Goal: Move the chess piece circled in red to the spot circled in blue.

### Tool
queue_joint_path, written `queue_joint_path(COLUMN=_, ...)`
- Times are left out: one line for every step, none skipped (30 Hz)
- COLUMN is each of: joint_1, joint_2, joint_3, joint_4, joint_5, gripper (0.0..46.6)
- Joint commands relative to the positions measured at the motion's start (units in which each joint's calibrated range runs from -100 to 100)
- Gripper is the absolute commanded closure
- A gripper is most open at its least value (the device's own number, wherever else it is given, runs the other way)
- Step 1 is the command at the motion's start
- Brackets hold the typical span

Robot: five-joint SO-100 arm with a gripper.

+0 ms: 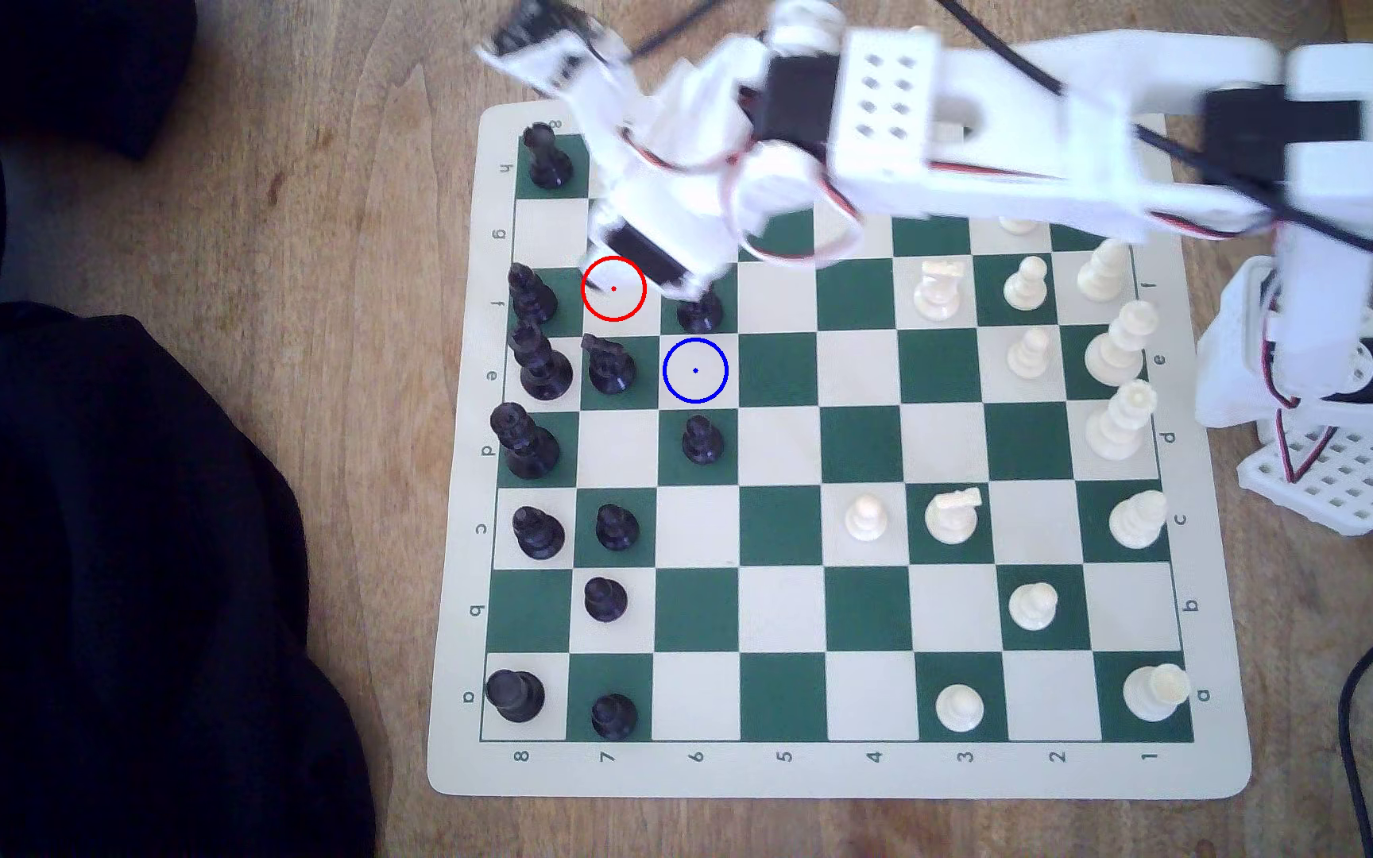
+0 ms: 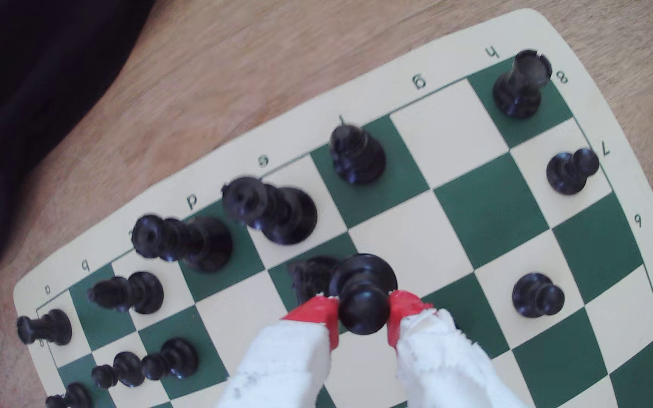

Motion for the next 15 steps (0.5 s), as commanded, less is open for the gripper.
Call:
queue_joint_path(joint_1=-1.72, joint_2=-13.11, joint_3=8.93, joint_4=-3.98, joint_5=0.34, gripper=46.4)
queue_joint_path(joint_1=-1.95, joint_2=-13.87, joint_3=10.11, joint_4=-3.98, joint_5=0.34, gripper=46.4)
queue_joint_path(joint_1=-2.34, joint_2=-15.15, joint_3=12.38, joint_4=-3.98, joint_5=0.59, gripper=46.4)
queue_joint_path(joint_1=-2.58, joint_2=-15.83, joint_3=13.56, joint_4=-3.98, joint_5=0.78, gripper=46.4)
queue_joint_path(joint_1=-2.73, joint_2=-16.34, joint_3=14.74, joint_4=-4.06, joint_5=1.03, gripper=46.4)
queue_joint_path(joint_1=-2.97, joint_2=-16.76, joint_3=15.82, joint_4=-4.14, joint_5=1.17, gripper=46.4)
queue_joint_path(joint_1=-3.20, joint_2=-17.19, joint_3=17.09, joint_4=-4.47, joint_5=1.32, gripper=46.4)
queue_joint_path(joint_1=-3.51, joint_2=-17.35, joint_3=18.72, joint_4=-4.96, joint_5=1.51, gripper=46.4)
queue_joint_path(joint_1=-3.75, joint_2=-17.44, joint_3=19.63, joint_4=-5.13, joint_5=1.61, gripper=46.4)
queue_joint_path(joint_1=-3.91, joint_2=-17.35, joint_3=20.36, joint_4=-5.29, joint_5=1.71, gripper=46.4)
queue_joint_path(joint_1=-4.14, joint_2=-17.27, joint_3=21.26, joint_4=-5.78, joint_5=1.76, gripper=46.4)
queue_joint_path(joint_1=-4.61, joint_2=-16.42, joint_3=22.35, joint_4=-6.68, joint_5=1.81, gripper=46.4)
queue_joint_path(joint_1=-4.84, joint_2=-15.74, joint_3=22.53, joint_4=-7.09, joint_5=1.81, gripper=46.4)
queue_joint_path(joint_1=-4.92, joint_2=-14.98, joint_3=22.62, joint_4=-7.42, joint_5=1.81, gripper=46.4)
queue_joint_path(joint_1=-5.00, joint_2=-14.04, joint_3=22.62, joint_4=-8.16, joint_5=1.81, gripper=46.4)
